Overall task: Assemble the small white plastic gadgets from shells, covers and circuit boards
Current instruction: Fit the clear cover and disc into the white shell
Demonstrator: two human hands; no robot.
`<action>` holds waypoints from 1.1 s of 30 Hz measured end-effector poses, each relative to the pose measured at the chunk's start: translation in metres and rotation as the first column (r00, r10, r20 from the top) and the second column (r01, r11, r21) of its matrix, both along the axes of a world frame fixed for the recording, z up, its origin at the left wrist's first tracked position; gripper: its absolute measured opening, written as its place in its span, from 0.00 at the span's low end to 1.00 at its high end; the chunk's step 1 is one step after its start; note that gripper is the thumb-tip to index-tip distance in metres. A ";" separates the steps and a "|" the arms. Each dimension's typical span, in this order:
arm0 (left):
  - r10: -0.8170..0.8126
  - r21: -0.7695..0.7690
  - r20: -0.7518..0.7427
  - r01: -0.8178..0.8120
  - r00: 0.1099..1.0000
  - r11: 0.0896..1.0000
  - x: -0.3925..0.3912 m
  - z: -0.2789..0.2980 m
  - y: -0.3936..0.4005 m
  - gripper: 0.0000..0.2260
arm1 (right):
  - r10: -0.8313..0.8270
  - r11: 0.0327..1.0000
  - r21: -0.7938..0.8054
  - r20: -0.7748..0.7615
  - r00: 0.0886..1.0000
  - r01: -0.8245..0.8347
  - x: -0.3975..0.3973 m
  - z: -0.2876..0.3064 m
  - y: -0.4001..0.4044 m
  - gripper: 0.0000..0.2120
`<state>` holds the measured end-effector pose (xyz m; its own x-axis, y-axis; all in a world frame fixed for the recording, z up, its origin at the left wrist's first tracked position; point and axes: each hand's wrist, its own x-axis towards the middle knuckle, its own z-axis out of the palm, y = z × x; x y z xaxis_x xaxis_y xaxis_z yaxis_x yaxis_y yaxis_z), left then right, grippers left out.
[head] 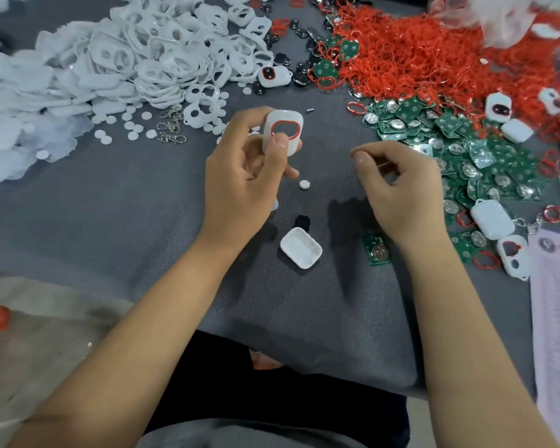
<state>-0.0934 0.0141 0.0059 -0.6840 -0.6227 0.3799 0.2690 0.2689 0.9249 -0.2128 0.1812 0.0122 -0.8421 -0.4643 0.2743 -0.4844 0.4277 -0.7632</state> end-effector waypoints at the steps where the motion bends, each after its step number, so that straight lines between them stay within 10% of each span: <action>1: -0.002 -0.012 0.002 0.002 1.000 1.000 0.001 -0.001 0.000 0.04 | 0.018 0.999 0.031 -0.016 1.000 -0.018 0.000 0.000 0.000 0.06; 20: -0.113 -0.078 0.054 0.117 0.992 0.990 0.008 -0.008 0.007 0.15 | 0.571 0.741 0.340 0.134 0.810 -0.579 0.013 0.007 -0.003 0.10; 26: -0.067 -0.067 0.030 0.069 0.997 0.995 0.007 -0.013 0.006 0.17 | 0.408 0.913 -0.103 0.217 0.887 -0.394 0.008 0.005 0.000 0.05; 33: -0.067 -0.056 0.063 0.070 0.996 0.996 0.008 -0.011 0.006 0.16 | 0.373 0.815 -0.565 0.337 0.865 -0.131 0.015 0.015 -0.003 0.03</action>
<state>-0.0856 0.0200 -0.0048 -0.7471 -0.5517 0.3709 0.2325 0.3058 0.9233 -0.1977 0.1781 0.0270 -0.8006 -0.5700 0.1850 -0.1043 -0.1714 -0.9797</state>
